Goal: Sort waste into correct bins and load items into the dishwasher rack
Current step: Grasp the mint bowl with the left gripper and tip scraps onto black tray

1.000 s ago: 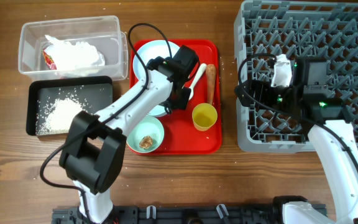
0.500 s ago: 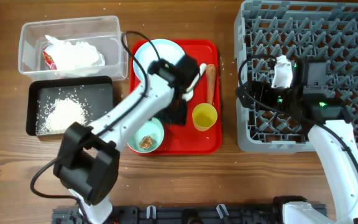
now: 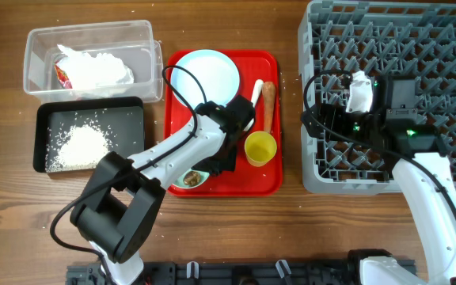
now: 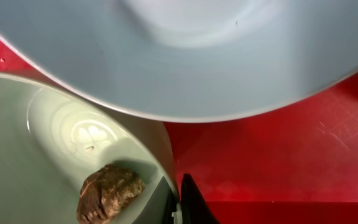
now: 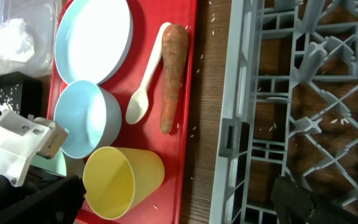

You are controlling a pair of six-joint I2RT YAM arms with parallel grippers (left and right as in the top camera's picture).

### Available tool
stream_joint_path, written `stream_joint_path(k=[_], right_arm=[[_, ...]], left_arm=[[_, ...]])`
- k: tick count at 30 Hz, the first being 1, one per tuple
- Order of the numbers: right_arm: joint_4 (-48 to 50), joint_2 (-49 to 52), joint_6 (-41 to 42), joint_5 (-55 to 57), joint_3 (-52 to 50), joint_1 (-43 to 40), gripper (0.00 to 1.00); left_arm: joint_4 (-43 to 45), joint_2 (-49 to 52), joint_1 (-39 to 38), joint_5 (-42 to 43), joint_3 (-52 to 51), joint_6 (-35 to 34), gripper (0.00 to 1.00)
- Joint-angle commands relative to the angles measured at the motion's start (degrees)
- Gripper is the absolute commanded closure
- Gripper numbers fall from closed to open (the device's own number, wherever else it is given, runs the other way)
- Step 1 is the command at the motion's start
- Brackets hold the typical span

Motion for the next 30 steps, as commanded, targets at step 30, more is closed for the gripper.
stream_joint_path(k=[30], right_arm=[[0.1, 0.4, 0.2, 1.3, 0.8, 0.0, 0.0]], left_arm=[[-11.5, 6.7, 75.9, 83.6, 11.7, 50.4, 0.96]])
